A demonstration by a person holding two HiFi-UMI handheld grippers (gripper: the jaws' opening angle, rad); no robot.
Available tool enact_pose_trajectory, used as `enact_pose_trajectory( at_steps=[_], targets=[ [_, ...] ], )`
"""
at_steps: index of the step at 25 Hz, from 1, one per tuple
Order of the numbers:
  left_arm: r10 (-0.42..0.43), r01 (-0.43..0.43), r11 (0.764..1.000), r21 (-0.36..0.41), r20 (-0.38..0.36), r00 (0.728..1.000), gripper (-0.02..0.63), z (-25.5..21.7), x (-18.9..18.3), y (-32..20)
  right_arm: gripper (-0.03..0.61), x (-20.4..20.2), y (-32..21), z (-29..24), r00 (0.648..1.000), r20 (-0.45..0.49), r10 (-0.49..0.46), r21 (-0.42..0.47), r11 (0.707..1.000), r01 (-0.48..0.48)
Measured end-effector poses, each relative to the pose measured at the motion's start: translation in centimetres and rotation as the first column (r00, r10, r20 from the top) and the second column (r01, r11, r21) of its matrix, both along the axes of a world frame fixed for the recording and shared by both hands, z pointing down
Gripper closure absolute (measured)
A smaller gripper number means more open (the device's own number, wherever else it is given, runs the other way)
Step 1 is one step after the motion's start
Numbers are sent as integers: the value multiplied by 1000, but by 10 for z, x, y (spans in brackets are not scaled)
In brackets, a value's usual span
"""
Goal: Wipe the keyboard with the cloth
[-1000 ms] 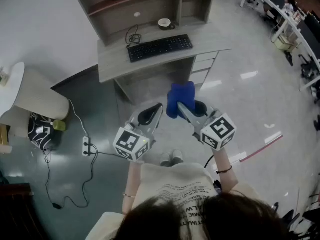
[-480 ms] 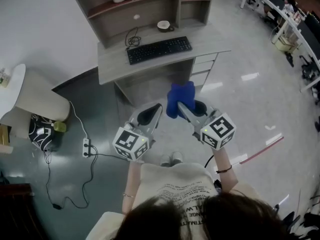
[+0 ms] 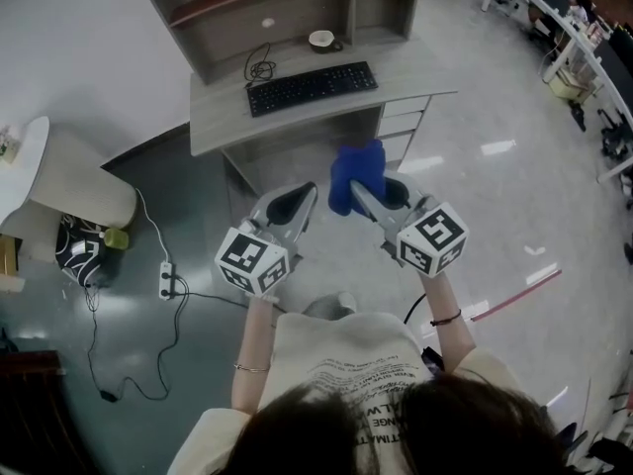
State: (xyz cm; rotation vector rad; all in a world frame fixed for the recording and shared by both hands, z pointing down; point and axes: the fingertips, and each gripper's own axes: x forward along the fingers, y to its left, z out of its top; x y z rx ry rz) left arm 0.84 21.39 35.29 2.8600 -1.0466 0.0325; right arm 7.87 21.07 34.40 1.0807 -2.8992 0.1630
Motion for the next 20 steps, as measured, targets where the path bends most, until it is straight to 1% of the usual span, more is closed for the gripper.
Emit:
enact_pose_trajectory(
  at_steps=[2, 6, 10, 14, 20],
  targets=[
    [-7, 7, 1000, -4, -4, 1000, 617, 1, 2, -3, 528, 3, -5, -1, 1000, -1, -4, 5, 1000, 4],
    [-26, 26, 999, -19, -20, 999, 617, 3, 3, -8, 528, 6, -12, -2, 1000, 28, -10, 8, 1000, 10],
    [-44, 43, 998, -34, -19, 999, 617, 7, 4, -21, 528, 10, -23, 2, 1000, 13, -15, 2, 1000, 15],
    [-36, 34, 997, -65, -23, 999, 617, 19, 9, -33, 528, 15, -37, 12, 1000, 3, -3, -16, 1000, 3],
    [-16, 14, 995, -100, -24, 1000, 617, 33, 8, -62, 528, 13, -64, 20, 1000, 27, -4, -45, 999, 5]
  ],
)
